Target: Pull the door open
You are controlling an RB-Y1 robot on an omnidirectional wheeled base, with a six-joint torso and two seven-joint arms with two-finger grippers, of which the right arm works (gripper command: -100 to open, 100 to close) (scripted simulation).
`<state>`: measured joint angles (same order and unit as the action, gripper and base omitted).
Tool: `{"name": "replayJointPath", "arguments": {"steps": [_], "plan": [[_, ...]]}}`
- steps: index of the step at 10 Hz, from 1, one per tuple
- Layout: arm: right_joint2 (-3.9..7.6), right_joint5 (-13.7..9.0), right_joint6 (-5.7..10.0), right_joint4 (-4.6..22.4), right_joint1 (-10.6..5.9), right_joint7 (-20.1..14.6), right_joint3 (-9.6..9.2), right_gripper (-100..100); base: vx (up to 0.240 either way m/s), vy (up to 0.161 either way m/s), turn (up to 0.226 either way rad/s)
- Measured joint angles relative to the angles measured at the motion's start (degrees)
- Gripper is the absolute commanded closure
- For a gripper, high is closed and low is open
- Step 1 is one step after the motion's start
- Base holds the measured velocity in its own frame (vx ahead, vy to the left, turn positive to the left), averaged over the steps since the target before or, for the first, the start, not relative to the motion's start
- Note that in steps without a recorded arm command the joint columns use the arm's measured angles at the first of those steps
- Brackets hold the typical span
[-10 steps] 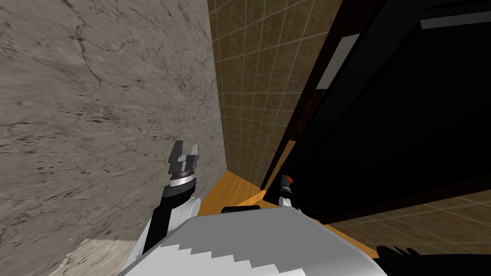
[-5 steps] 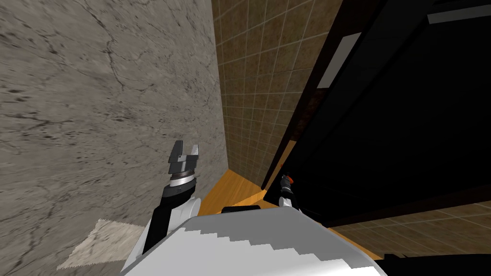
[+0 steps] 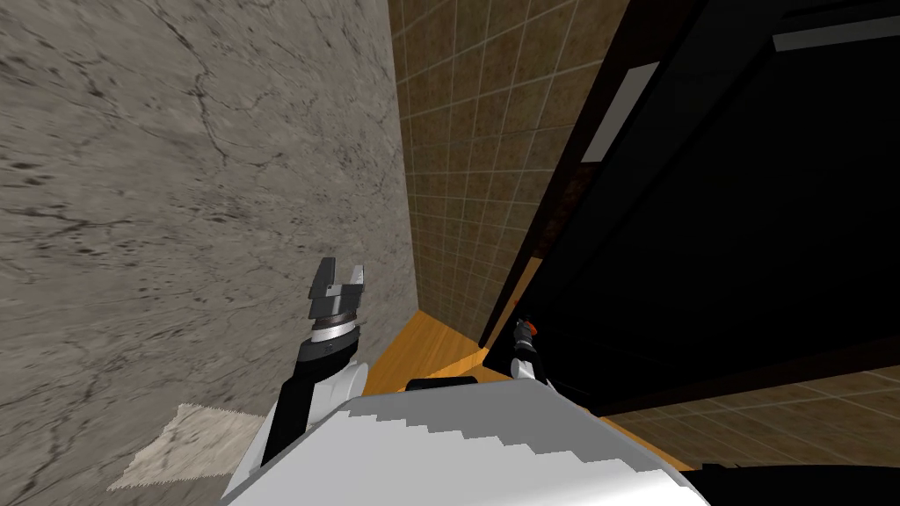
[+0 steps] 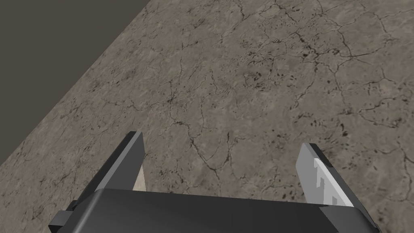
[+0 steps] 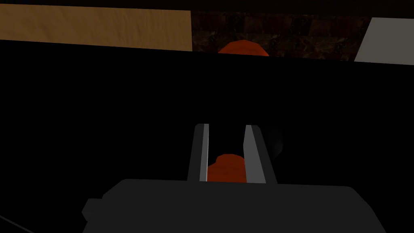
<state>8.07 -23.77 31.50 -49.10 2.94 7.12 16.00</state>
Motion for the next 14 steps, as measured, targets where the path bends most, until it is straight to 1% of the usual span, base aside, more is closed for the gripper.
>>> {"name": "replayJointPath", "arguments": {"steps": [1, 2, 3, 4, 5, 6, 7, 8, 9, 10, 11, 12, 13, 14], "plan": [[-0.19, 0.1, 0.27, -0.5, 0.75, -0.2, -0.19, 100, -0.020, -0.021, 0.077], [0.02, 0.0, 1.02, -0.3, 1.14, -1.5, -0.59, 100, -0.074, -0.038, 0.137], [0.11, -0.3, 1.74, 0.0, 1.01, -3.3, -0.73, 100, -0.109, -0.032, 0.162], [-0.23, -0.8, 0.73, -2.5, 1.91, -4.5, -0.58, 100, -0.101, -0.019, 0.079], [-0.11, -0.9, 0.32, -3.3, 2.34, -5.9, -0.90, 100, -0.035, -0.007, -0.032], [-0.22, -0.9, 0.77, -2.3, 1.70, -6.6, -1.00, 100, 0.000, 0.010, -0.010], [-0.61, -1.1, -0.17, -3.2, 1.79, -6.2, -0.58, 100, 0.011, 0.013, 0.011], [0.08, -1.1, 0.05, -2.6, 1.88, -6.8, -0.99, 100, 0.012, 0.008, -0.015], [-0.23, -1.1, 0.13, -3.0, 2.10, -6.7, -0.77, 100, 0.008, -0.011, -0.020], [-0.03, -1.0, 0.60, -2.1, 1.72, -6.9, -0.95, 100, 0.010, -0.013, 0.000], [0.23, -0.9, 2.11, 0.5, 0.49, -7.3, -1.11, 100, -0.002, 0.005, 0.027], [0.16, -0.9, 2.06, -0.5, 1.20, -7.3, -1.12, 100, -0.036, -0.007, 0.095], [0.03, -1.2, 0.60, -3.5, 2.74, -8.1, -1.07, 100, -0.048, -0.011, 0.037], [0.28, -1.3, 1.11, -2.0, 1.60, -8.9, -1.15, 100, -0.021, -0.013, 0.020]]}}
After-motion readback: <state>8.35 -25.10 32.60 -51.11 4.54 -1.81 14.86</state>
